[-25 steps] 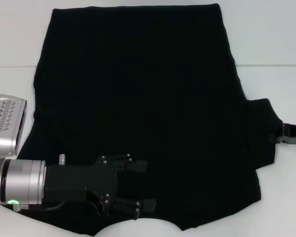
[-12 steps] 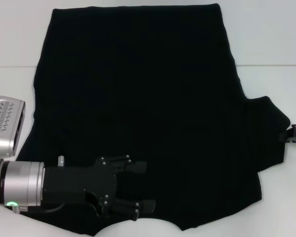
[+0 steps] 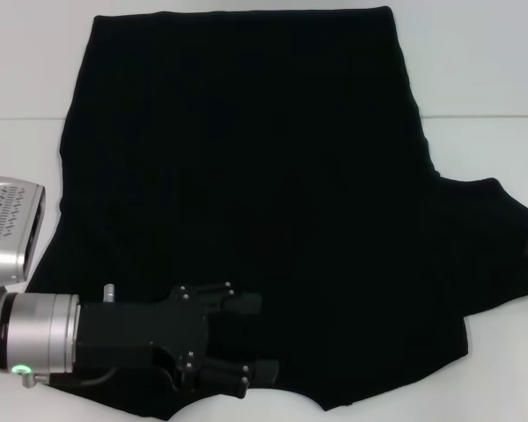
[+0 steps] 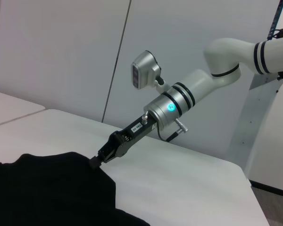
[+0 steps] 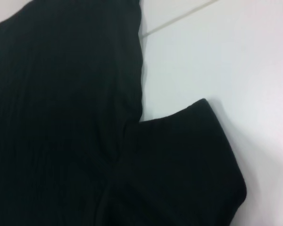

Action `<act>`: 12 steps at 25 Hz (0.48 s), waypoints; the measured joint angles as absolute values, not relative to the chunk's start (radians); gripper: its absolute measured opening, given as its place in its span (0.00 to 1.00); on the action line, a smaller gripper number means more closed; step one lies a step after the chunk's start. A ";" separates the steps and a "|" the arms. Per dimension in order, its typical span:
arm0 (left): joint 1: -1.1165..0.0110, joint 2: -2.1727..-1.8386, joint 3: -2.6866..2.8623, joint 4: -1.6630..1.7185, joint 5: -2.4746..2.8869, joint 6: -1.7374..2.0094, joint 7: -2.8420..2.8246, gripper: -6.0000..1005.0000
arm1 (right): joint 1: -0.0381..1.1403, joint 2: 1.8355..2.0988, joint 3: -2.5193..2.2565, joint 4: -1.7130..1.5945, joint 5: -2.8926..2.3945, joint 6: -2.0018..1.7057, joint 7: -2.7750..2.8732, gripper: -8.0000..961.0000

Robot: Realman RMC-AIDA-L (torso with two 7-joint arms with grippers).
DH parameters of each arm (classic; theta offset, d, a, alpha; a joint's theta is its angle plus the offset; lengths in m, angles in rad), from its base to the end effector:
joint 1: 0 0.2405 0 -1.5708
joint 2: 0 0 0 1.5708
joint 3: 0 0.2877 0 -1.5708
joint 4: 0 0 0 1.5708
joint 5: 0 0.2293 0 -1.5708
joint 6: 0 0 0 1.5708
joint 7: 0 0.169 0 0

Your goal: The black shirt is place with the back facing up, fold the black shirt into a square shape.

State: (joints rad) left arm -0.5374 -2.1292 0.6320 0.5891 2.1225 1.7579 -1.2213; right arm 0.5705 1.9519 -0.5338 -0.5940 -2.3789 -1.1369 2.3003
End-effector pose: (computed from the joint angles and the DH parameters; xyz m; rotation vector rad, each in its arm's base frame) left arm -0.2707 0.3200 -0.0699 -2.9516 -0.4713 -0.8411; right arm 0.4012 0.4119 0.0287 -1.8848 1.7192 0.3591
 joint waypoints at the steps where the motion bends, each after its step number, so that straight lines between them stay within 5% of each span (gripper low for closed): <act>1: -0.537 -2.130 0.632 0.589 2.123 1.758 -1.222 0.93 | 0.566 1.952 -0.527 -0.597 -2.379 -1.141 2.297 0.01; 12: -0.535 -2.131 0.632 0.588 2.125 1.761 -1.226 0.93 | 0.544 1.954 -0.480 -0.597 -2.378 -1.144 2.273 0.01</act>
State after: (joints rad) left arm -0.5351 -2.1307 0.6320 0.5884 2.1254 1.7609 -1.2256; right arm 0.5445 1.9542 -0.4801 -0.5970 -2.3776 -1.1437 2.2733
